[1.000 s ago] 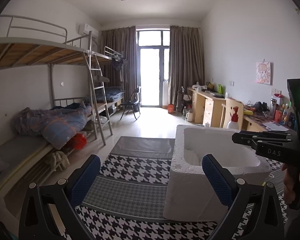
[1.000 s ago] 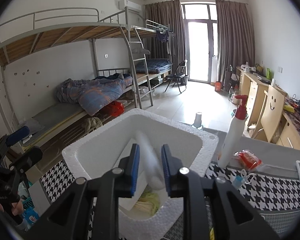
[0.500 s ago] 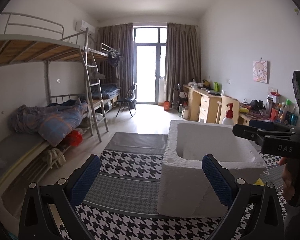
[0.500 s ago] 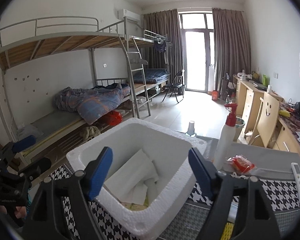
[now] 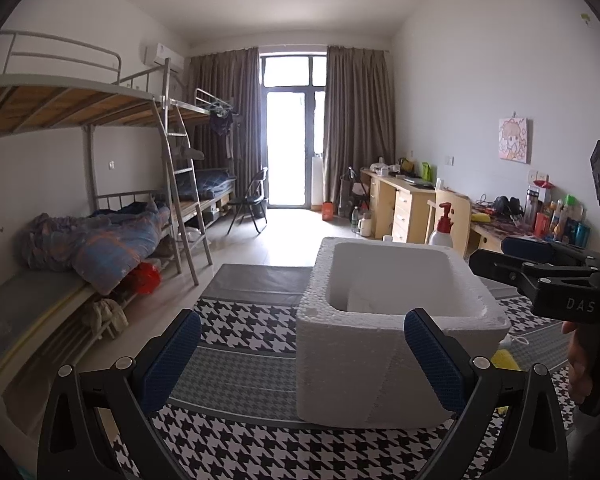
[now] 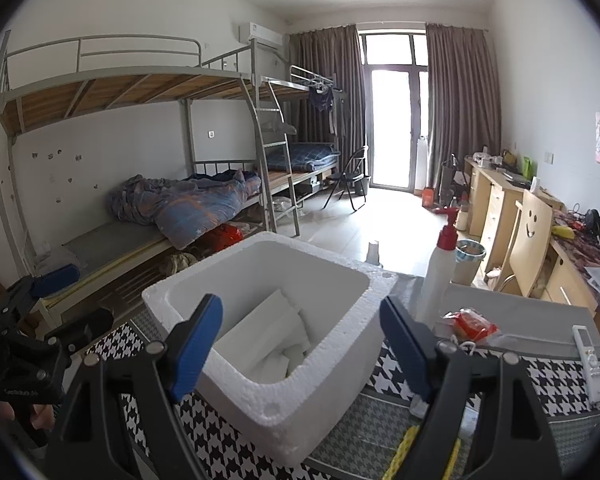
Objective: Organize soft objects
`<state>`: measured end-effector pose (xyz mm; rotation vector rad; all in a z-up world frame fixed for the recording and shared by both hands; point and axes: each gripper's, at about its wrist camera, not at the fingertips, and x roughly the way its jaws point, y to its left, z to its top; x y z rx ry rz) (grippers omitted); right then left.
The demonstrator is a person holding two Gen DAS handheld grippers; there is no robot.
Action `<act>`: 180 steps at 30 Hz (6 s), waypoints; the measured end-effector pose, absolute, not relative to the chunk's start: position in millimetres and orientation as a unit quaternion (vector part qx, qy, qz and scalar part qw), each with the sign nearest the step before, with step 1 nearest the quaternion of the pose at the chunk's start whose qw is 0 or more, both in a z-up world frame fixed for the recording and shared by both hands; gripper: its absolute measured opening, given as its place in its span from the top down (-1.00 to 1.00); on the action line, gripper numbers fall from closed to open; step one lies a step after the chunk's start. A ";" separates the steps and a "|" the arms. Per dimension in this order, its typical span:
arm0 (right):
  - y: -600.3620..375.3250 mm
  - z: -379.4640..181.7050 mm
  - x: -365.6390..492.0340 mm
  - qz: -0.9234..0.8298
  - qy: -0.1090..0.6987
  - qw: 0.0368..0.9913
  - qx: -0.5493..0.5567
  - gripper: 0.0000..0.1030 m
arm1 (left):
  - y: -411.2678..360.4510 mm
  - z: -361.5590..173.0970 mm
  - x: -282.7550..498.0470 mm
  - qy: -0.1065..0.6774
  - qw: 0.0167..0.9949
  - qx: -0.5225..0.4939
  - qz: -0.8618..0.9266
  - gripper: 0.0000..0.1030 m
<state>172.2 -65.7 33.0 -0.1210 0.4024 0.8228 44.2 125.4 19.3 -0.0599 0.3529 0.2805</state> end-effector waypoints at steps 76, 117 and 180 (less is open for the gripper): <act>-173.8 -8.3 136.1 0.326 0.189 0.926 -0.035 -0.87 | 42.0 -1.0 37.0 0.172 0.985 -0.018 0.021 -0.98; -242.4 -24.4 158.3 0.253 0.223 0.941 -0.008 -0.87 | -31.3 -19.0 77.4 0.225 0.972 0.003 -0.064 -0.98; -250.0 -63.7 240.7 0.283 0.315 0.905 -0.037 -0.87 | -71.6 -80.3 158.0 0.342 0.939 -0.003 -0.043 -0.98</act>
